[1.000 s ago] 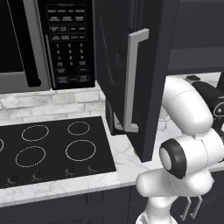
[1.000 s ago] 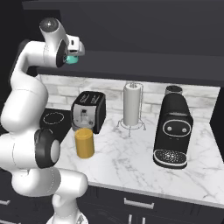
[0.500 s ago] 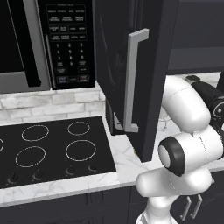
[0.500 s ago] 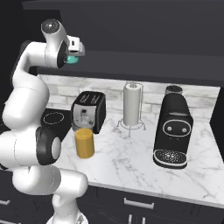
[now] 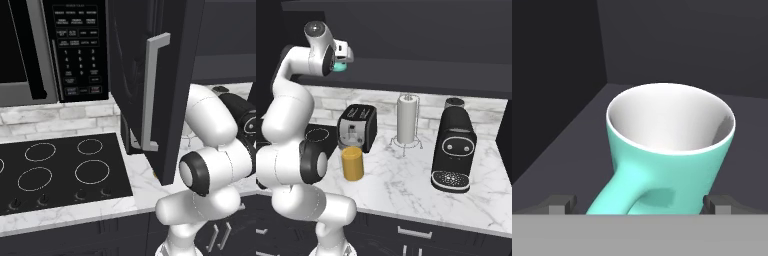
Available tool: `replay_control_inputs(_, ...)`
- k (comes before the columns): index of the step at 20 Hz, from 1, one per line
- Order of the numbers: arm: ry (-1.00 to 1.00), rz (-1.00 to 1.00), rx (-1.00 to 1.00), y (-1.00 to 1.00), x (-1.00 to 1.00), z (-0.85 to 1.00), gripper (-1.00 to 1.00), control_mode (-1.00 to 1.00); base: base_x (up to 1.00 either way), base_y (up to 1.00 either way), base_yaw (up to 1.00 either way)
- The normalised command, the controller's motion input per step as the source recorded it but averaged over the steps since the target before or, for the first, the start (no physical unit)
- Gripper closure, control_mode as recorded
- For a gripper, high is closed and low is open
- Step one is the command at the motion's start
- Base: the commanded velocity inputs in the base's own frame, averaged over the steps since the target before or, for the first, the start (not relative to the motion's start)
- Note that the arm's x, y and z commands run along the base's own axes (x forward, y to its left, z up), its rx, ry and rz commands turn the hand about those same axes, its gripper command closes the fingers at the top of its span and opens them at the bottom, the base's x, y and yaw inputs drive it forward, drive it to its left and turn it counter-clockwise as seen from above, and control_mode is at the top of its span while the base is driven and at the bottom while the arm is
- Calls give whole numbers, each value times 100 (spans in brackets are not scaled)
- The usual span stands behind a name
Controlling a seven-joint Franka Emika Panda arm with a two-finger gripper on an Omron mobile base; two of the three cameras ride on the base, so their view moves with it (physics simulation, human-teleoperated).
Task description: There is a tray on the dining counter. Grab the cup, mug, and pitcher and place them on the tray. The pitcher may be placed next to the tray if it cannot fit the tray.
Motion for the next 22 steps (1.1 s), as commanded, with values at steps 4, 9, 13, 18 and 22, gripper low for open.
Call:
replay_control_inputs(4, 0, 0, 0, 0, 15, -8, -100, -100, 0, 0, 0)
replay_control_inputs(9, 0, 0, 0, 0, 3, -1, -100, -100, 0, 0, 0)
replay_control_inputs(13, 0, 0, 0, 0, 0, 0, -100, -100, 0, 0, 0)
replay_control_inputs(18, 0, 0, 0, 0, 0, 0, -100, -100, 0, 0, 0)
replay_control_inputs(22, 0, 0, 0, 0, 0, 0, -100, -100, 0, 0, 0)
